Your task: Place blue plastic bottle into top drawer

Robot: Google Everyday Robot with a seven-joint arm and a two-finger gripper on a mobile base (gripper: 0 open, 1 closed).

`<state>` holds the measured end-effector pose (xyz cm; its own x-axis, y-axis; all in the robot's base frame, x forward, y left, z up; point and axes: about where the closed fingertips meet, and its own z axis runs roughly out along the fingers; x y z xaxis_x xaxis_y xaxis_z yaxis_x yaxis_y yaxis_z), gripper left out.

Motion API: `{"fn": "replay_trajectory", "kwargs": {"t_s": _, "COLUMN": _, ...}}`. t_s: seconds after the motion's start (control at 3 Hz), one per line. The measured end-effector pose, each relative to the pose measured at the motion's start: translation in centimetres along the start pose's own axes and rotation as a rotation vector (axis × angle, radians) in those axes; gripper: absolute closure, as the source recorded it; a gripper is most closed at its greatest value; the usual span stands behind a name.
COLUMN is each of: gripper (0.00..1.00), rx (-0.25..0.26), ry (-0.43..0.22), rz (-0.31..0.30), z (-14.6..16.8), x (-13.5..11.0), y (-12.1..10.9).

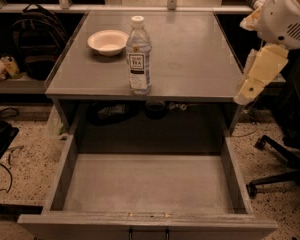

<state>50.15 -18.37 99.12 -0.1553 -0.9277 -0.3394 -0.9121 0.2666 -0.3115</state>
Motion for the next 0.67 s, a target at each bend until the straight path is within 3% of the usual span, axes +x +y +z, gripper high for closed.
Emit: {"fn": "replay_trajectory", "kwargs": {"t_s": 0.67, "gripper": 0.0, "rx": 0.026, "ry": -0.162, "rz": 0.044, "z": 2.5, "x": -5.6, "y": -5.1}}
